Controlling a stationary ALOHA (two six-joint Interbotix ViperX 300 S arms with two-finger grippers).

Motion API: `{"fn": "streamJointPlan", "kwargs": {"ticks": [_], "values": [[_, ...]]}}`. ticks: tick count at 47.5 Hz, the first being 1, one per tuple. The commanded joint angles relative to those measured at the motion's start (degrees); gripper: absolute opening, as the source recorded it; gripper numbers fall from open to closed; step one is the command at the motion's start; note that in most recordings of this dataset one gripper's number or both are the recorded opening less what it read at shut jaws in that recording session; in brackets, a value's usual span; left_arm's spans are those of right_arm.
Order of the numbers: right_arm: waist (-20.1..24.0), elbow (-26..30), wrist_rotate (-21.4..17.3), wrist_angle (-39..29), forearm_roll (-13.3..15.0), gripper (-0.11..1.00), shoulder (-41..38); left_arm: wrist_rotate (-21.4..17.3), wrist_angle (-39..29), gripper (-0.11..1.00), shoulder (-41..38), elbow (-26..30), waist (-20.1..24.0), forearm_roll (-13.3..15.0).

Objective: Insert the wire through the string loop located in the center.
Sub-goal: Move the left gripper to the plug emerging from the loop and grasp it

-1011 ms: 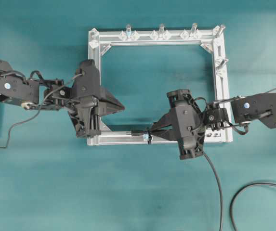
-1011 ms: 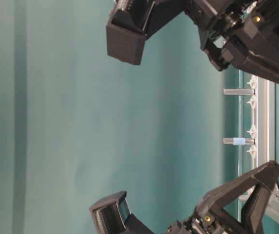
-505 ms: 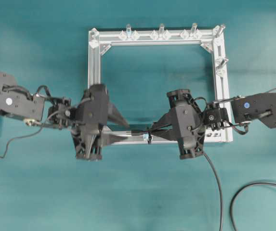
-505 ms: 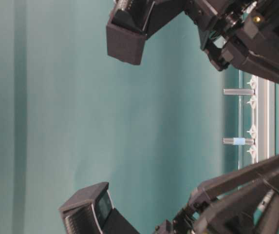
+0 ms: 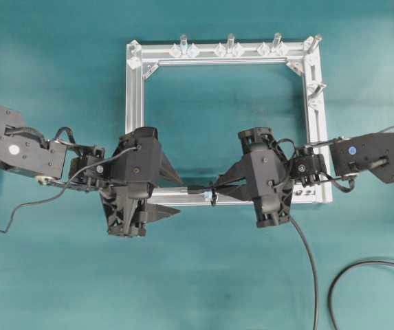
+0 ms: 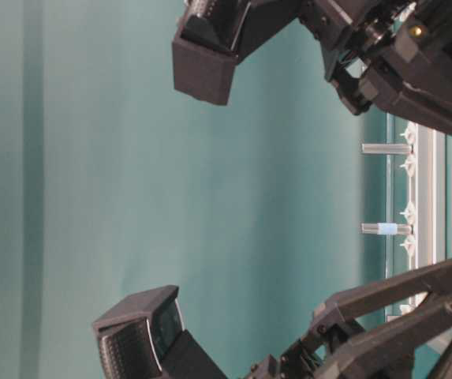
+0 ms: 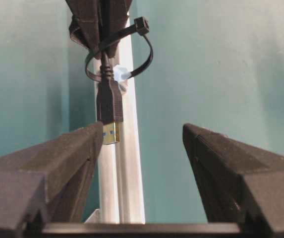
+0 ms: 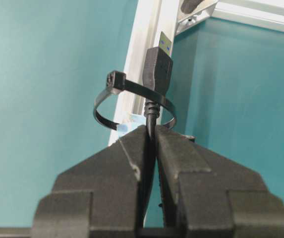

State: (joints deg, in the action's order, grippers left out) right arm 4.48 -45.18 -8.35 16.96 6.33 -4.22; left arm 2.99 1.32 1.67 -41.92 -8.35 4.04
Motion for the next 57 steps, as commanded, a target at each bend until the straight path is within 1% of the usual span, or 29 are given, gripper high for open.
{"fn": "streamJointPlan", "kwargs": {"ticks": [1,19,39,46,57], "values": [[-0.26,0.97,0.0,0.53,0.09,0.07,0.79,0.44,0.26,0.72,0.79,0.97,-0.09,-0.09],[-0.26,1.14,0.0,0.53,0.09,0.07,0.79,0.44,0.26,0.72,-0.18,0.79,1.14,-0.09],[-0.26,1.14,0.0,0.53,0.09,0.07,0.79,0.44,0.7,0.72,-9.32,7.03,1.67,-0.18],[-0.26,1.05,0.0,0.53,0.18,0.07,0.79,0.44,0.7,0.72,-10.72,8.44,2.02,-0.18],[-0.26,0.97,0.0,0.53,0.09,0.07,0.79,0.53,0.44,0.71,-10.99,8.61,2.37,-0.18]]}}
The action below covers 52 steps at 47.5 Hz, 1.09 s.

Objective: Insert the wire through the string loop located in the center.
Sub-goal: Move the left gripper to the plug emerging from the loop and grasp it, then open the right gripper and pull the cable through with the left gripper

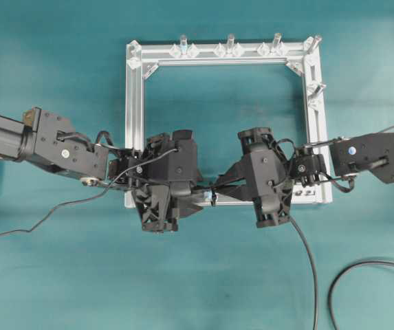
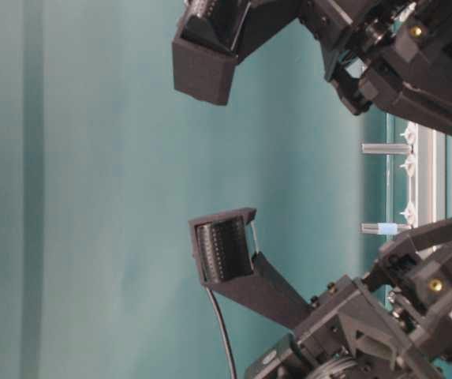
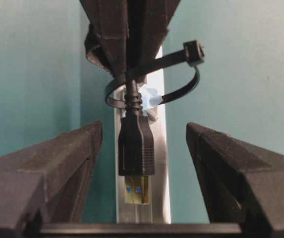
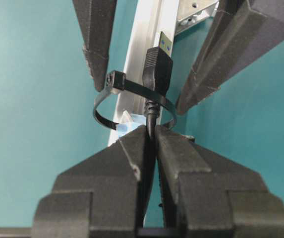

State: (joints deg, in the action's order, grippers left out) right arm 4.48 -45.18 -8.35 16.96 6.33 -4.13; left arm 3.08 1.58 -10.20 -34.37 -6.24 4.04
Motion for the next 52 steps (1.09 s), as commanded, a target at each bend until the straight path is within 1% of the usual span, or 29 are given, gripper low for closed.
{"fn": "streamJointPlan", "kwargs": {"ticks": [1,5,8,15,17,32,52], "values": [[-0.26,0.97,0.0,0.53,0.09,0.07,0.7,0.35,0.18,0.71,0.88,1.05,0.26,-0.18],[-0.26,0.97,0.0,0.53,0.09,0.07,0.7,0.44,0.09,0.68,0.88,1.05,0.26,-0.18],[-0.26,0.97,0.0,0.53,0.09,0.07,0.7,0.44,0.09,0.6,0.97,0.97,0.26,-0.18],[-0.26,1.14,0.0,0.53,0.18,0.07,0.7,0.35,0.09,0.24,1.23,1.05,0.26,-0.18],[-0.26,1.14,0.0,0.53,0.18,0.07,0.7,0.35,0.09,0.18,1.23,1.05,0.26,-0.18],[-0.26,1.58,-0.26,0.44,0.09,0.07,1.05,2.2,-1.32,0.18,1.85,1.14,0.62,-0.18],[-0.26,1.41,-0.18,-1.05,0.26,0.07,1.32,2.2,-1.32,0.18,2.46,1.23,0.7,-0.18]]}}
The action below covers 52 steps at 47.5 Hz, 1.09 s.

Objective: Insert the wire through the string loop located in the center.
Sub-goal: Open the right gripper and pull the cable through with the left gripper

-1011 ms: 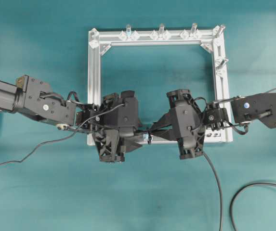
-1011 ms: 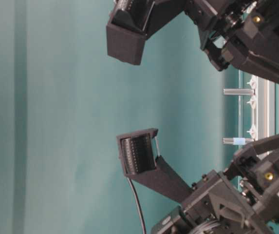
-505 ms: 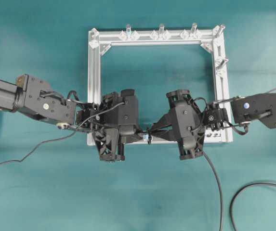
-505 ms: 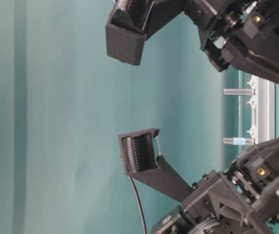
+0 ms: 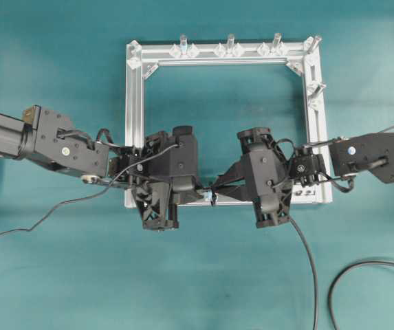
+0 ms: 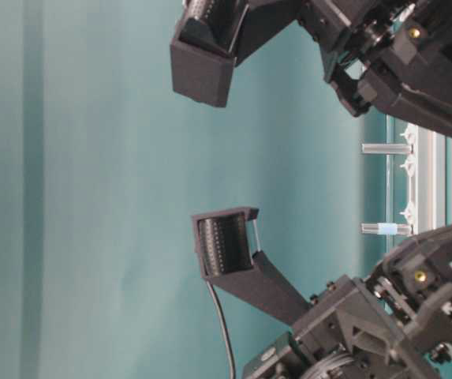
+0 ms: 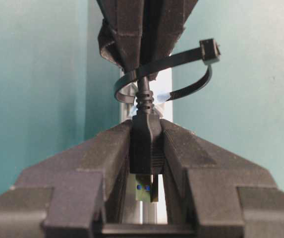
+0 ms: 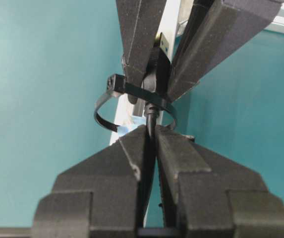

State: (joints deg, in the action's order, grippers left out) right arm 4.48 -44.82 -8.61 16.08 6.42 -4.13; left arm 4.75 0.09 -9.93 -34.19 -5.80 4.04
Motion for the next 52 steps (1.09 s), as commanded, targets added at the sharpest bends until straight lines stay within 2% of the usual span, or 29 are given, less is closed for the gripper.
{"fn": "streamJointPlan", "kwargs": {"ticks": [1,21,38,41,46,52], "values": [[-0.26,1.05,0.09,-0.35,0.18,0.07,1.32,0.53,0.18,0.18,2.29,1.05,0.26,-0.18],[-0.26,1.05,-0.09,-4.75,0.18,0.07,2.02,0.53,0.18,0.18,2.37,1.05,0.26,-0.26],[-0.26,0.7,-0.09,-4.66,0.18,0.08,2.02,0.62,0.09,0.18,2.37,1.05,0.26,-0.18],[-0.26,0.62,-0.09,-4.48,0.18,0.16,2.02,0.62,-0.09,0.18,2.37,1.05,0.26,-0.18],[-0.09,0.88,-0.09,-4.83,0.18,0.45,2.29,0.62,-0.44,0.18,2.46,1.05,0.26,-0.18],[-0.09,0.35,-0.09,-5.01,0.18,0.46,3.43,0.62,-1.05,0.18,2.55,1.14,0.26,-0.18]]}}
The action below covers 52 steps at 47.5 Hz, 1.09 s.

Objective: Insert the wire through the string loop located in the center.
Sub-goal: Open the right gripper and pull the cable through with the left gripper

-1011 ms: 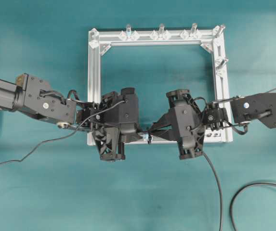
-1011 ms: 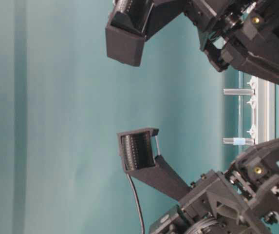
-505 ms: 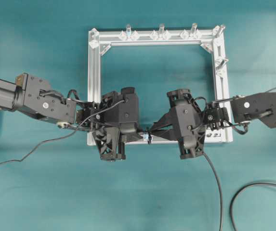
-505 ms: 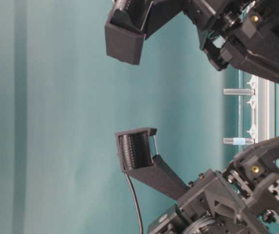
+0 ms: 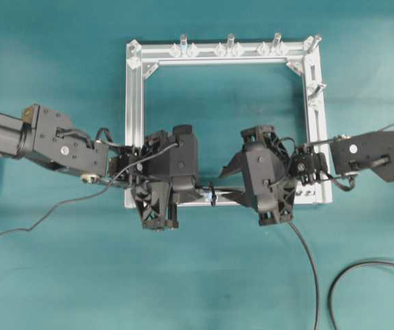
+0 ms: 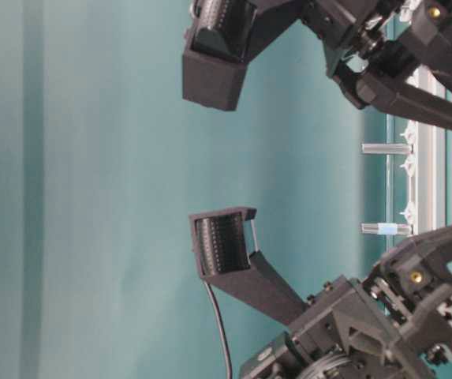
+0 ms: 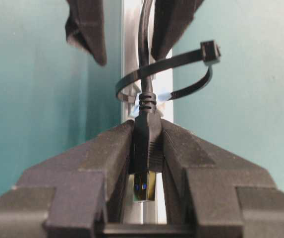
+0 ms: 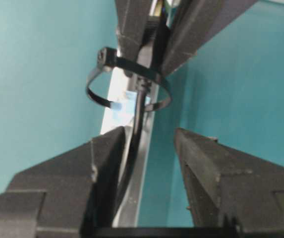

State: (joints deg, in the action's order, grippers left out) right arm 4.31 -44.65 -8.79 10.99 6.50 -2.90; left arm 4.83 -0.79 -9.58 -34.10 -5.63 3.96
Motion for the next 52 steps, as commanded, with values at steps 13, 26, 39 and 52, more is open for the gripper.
{"fn": "streamJointPlan", "kwargs": {"ticks": [13,26,39,52], "values": [[0.09,-2.11,0.09,-1.05,0.09,0.46,4.48,0.53,-0.53,0.18,2.2,0.97,0.09,-0.09],[0.09,-3.25,0.09,-1.32,0.09,0.46,5.62,0.35,-4.04,0.18,5.1,-1.05,0.35,-0.09],[0.09,-3.43,0.09,-1.23,0.09,0.46,5.62,0.53,-8.96,0.18,12.57,-7.65,0.97,-0.18],[0.18,-3.43,0.09,-1.23,0.09,0.46,5.62,2.02,-10.99,0.18,18.9,-13.36,1.93,-0.09]]}}
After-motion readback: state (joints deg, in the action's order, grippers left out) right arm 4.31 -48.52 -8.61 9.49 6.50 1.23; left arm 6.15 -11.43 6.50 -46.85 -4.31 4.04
